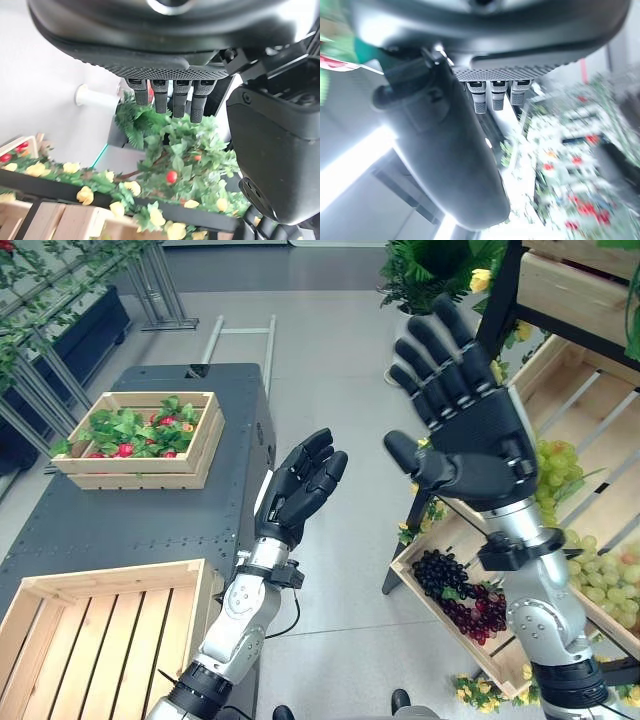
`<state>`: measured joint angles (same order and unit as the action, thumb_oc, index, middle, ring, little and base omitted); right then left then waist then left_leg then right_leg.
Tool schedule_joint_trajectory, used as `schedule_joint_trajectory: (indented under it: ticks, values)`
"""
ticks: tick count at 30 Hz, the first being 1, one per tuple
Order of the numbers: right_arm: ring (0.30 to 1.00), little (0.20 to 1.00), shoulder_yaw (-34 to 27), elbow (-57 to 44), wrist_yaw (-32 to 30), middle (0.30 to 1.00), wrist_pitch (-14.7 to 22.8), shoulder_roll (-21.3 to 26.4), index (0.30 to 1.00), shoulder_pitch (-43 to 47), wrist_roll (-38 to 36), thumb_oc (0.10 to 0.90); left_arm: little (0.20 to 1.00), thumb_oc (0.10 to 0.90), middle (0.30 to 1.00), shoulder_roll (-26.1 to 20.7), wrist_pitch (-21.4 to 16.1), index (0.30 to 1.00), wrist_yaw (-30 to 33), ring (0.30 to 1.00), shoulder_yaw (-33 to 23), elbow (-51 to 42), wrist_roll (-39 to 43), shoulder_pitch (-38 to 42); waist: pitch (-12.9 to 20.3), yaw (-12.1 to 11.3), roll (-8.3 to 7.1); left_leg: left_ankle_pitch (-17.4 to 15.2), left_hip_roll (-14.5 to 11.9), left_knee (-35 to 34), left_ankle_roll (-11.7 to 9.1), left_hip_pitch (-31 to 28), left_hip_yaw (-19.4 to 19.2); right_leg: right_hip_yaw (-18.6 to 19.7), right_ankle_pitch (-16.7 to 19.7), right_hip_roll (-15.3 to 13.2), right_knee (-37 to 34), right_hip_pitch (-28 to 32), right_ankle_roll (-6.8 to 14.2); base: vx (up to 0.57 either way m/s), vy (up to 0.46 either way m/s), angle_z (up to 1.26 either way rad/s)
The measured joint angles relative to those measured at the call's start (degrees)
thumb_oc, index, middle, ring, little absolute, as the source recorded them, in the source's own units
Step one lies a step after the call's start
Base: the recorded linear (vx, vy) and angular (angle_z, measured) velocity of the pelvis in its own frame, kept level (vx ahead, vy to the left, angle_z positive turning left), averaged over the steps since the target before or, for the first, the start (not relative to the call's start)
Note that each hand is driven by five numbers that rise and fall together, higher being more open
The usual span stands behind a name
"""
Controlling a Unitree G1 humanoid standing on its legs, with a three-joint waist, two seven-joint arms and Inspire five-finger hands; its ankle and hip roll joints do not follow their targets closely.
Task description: Pick up the fruits from the basket on one side to the basket on the other side
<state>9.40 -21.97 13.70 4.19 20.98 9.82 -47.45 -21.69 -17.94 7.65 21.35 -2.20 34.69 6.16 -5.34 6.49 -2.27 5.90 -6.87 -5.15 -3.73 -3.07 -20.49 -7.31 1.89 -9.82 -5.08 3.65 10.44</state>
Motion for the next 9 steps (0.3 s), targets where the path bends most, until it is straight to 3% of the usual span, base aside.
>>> schedule_joint_trajectory:
  ticks: [5, 9]
  values:
    - [0.9, 0.9, 6.06, 11.56, -0.23, 0.9, -3.3, -1.62, 0.9, -5.41, 2.54, 0.8, 0.9, 0.8, 0.9, 0.89, 0.02, 0.9, -0.85, 0.9, -0.43, 0.16, 1.92, -3.85, 1.31, -1.79, -0.56, 0.23, 0.01, 0.01, -0.02, 0.91, 2.0, -2.69, -0.17, -0.03, 0.0, 0.18, -0.21, 0.01, -0.023, 0.15]
    - [0.9, 0.9, 10.28, 23.63, -0.36, 0.9, -3.65, -1.97, 0.9, -8.71, 6.02, 0.8, 0.9, 0.8, 0.9, 0.89, -0.03, 0.9, -2.6, 0.9, -0.61, 3.49, 2.01, -6.25, 1.41, -3.2, -0.59, 0.42, 0.08, 0.01, 0.01, 1.24, 3.28, -3.89, -0.34, -0.03, -0.01, 0.71, -0.3, 0.03, -0.025, 0.16]
